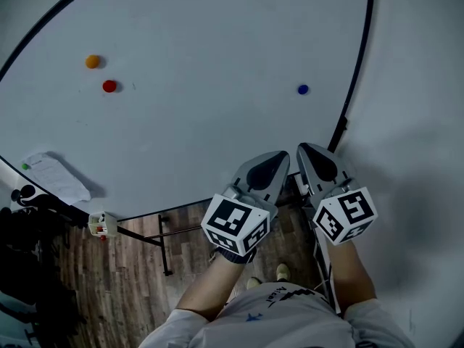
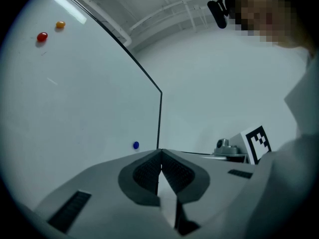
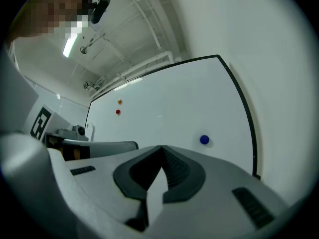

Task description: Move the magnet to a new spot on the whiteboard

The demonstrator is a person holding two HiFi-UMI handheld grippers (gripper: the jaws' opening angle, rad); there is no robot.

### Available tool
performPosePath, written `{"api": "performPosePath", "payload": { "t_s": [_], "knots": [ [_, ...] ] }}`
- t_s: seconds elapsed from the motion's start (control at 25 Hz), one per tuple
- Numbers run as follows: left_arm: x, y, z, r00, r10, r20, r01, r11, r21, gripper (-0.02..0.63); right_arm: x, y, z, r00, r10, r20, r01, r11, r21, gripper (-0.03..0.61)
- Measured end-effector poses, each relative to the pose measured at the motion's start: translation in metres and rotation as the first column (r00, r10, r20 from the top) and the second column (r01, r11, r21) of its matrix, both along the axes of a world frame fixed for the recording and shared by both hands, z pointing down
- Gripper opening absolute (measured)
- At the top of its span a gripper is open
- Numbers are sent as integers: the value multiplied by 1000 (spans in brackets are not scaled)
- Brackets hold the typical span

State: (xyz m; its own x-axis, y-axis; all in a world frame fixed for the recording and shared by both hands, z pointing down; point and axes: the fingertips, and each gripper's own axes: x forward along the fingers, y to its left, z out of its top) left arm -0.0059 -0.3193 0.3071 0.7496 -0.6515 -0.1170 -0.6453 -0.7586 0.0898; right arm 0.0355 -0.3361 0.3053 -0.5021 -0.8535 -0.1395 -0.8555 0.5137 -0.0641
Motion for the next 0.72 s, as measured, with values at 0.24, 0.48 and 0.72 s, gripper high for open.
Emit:
{"api": "performPosePath", "payload": {
  "t_s": [0.24,0.48,0.72],
  "knots": [
    [2,1,13,1000,-11,-5,11,999,-39,12,4,-1,12,1000,-9,10,9,1000,-30,14],
    [0,-2,13,999,-37,-4,37,999,-37,12,3,-1,15,1000,-19,4,19,999,-35,14],
    [3,-1,13,999,-48,2,48,998,-34,12,3,0,13,999,-34,4,34,999,-26,14]
  ]
}}
